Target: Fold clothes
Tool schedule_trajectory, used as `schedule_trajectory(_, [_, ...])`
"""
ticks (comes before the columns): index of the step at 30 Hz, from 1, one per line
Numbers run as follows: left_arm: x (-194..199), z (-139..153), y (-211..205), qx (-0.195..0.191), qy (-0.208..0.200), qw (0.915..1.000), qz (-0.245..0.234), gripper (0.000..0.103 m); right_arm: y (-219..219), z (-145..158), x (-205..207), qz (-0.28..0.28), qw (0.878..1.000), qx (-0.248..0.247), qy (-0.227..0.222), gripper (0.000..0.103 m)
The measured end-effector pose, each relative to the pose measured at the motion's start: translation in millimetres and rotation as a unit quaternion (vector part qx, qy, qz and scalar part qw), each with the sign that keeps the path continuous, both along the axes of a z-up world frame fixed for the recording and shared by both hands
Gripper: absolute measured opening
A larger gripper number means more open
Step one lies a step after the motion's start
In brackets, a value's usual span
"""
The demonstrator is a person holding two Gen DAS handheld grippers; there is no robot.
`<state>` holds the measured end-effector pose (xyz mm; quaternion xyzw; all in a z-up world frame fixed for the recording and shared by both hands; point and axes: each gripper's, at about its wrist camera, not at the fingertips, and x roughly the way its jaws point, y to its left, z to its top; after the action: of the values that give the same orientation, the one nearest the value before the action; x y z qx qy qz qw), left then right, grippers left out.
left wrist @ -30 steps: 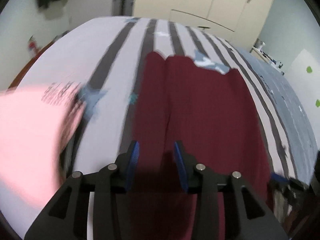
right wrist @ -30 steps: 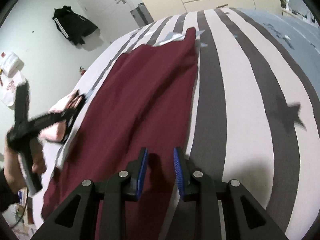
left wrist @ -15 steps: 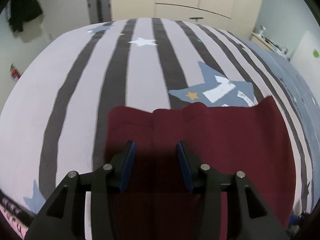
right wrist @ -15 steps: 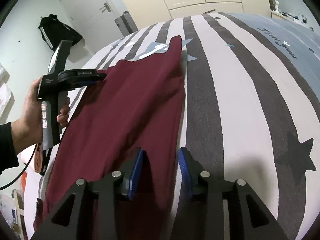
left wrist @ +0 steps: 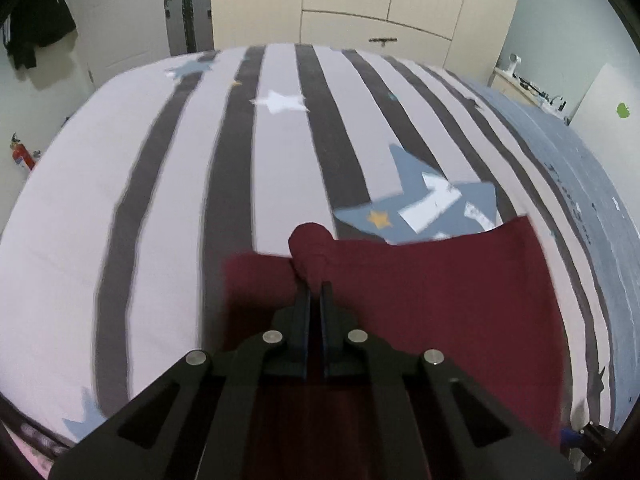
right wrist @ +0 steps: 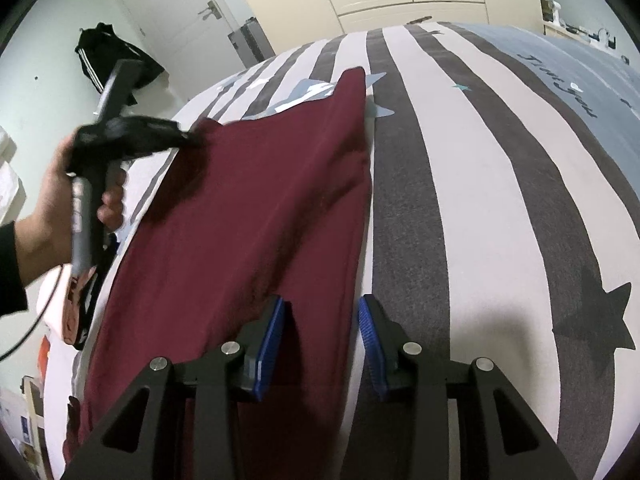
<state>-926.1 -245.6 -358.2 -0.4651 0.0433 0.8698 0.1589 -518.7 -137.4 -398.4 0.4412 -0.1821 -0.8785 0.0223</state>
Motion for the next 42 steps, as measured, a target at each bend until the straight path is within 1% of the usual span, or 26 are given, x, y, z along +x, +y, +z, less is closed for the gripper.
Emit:
schedule_trajectory(1, [-2.2, 0.6, -6.3, -0.006, -0.002, 1.0, 0.002, 0.003, 0.1, 0.0, -0.1, -0.001, 1.0, 0.0, 0.0, 0.035])
schedule_trajectory(4, [-7.9, -7.4, -28.5, -0.02, -0.023, 0.9994, 0.019, 0.003, 0.3, -0.2, -1.1, -0.003, 1.0, -0.001, -0.002, 0.035])
schedule_trajectory(8, [-12.7, -16.9, -35.3, -0.017, -0.033, 0.9988, 0.032, 0.003, -0.9, -2.6, -2.9, -0.002, 1.0, 0.004, -0.005, 0.035])
schedule_trajectory(11, [-11.0, -9.3, -34.9, -0.005, -0.028, 0.9987, 0.041, 0.005, -3.0, -4.1, -3.2, 0.004, 1.0, 0.013, -0.005, 0.035])
schedule_trajectory(15, [-5.4, 9.4, -38.5, 0.006, -0.01, 0.9987, 0.049, 0.019, -4.0, -0.7, -3.8, 0.003, 1.0, 0.02, -0.003, 0.035])
schedule_trajectory(17, [2.2, 18.6, -43.9, 0.015, -0.003, 0.999, 0.043, 0.027, -4.2, 5.4, -8.2, 0.001, 1.0, 0.026, 0.005, 0.035])
schedule_trajectory(18, [8.2, 22.1, -48.2, 0.019, -0.004, 0.9989, 0.043, 0.033, -3.7, 8.1, -13.1, 0.001, 1.0, 0.029, 0.008, 0.035])
schedule_trajectory(22, [25.5, 24.6, -60.8, 0.025, -0.002, 0.9992, 0.03, 0.036, 2.2, 18.2, -41.0, -0.004, 0.999, 0.036, 0.021, 0.035])
schedule_trajectory(25, [40.3, 17.1, -61.6, 0.03, -0.011, 0.9993, 0.021, 0.036, 8.7, 26.1, -70.3, -0.011, 0.998, 0.045, 0.031, 0.036])
schedule_trajectory(27, [48.6, 9.3, -64.8, 0.03, -0.014, 0.9993, 0.02, 0.036, 13.6, 26.7, -93.4, -0.016, 0.998, 0.05, 0.029, 0.04])
schedule_trajectory(29, [54.5, -1.1, -66.0, 0.03, -0.017, 0.9992, 0.021, 0.036, 20.6, 24.2, -118.6, -0.028, 0.998, 0.047, 0.022, 0.04])
schedule_trajectory(31, [72.9, -9.5, -66.9, 0.034, -0.027, 0.9987, 0.026, 0.036, 24.8, 19.8, -141.7, -0.035, 0.998, 0.046, 0.011, 0.04])
schedule_trajectory(34, [71.0, -16.5, -63.1, 0.038, -0.025, 0.9985, 0.031, 0.036, 28.7, 11.8, -171.6, -0.037, 0.999, 0.034, -0.004, 0.04])
schedule_trajectory(37, [70.2, -25.1, -62.8, 0.036, -0.031, 0.9981, 0.039, 0.036, 31.6, 2.2, -197.9, -0.035, 0.999, 0.014, -0.022, 0.04])
schedule_trajectory(39, [70.6, -27.8, -64.5, 0.038, -0.035, 0.9978, 0.042, 0.036, 32.0, 0.7, -207.1, -0.03, 0.999, 0.01, -0.03, 0.04])
schedule_trajectory(40, [70.9, -28.4, -65.7, 0.04, -0.036, 0.9976, 0.043, 0.036, 32.2, 0.8, -210.9, -0.027, 0.999, 0.01, -0.034, 0.039])
schedule_trajectory(41, [71.2, -29.0, -66.8, 0.042, -0.037, 0.9975, 0.044, 0.036, 32.4, 0.8, -214.6, -0.024, 0.999, 0.009, -0.037, 0.036])
schedule_trajectory(42, [71.5, -29.6, -67.9, 0.043, -0.038, 0.9973, 0.045, 0.036, 32.6, 0.8, -218.4, -0.021, 0.999, 0.008, -0.04, 0.021])
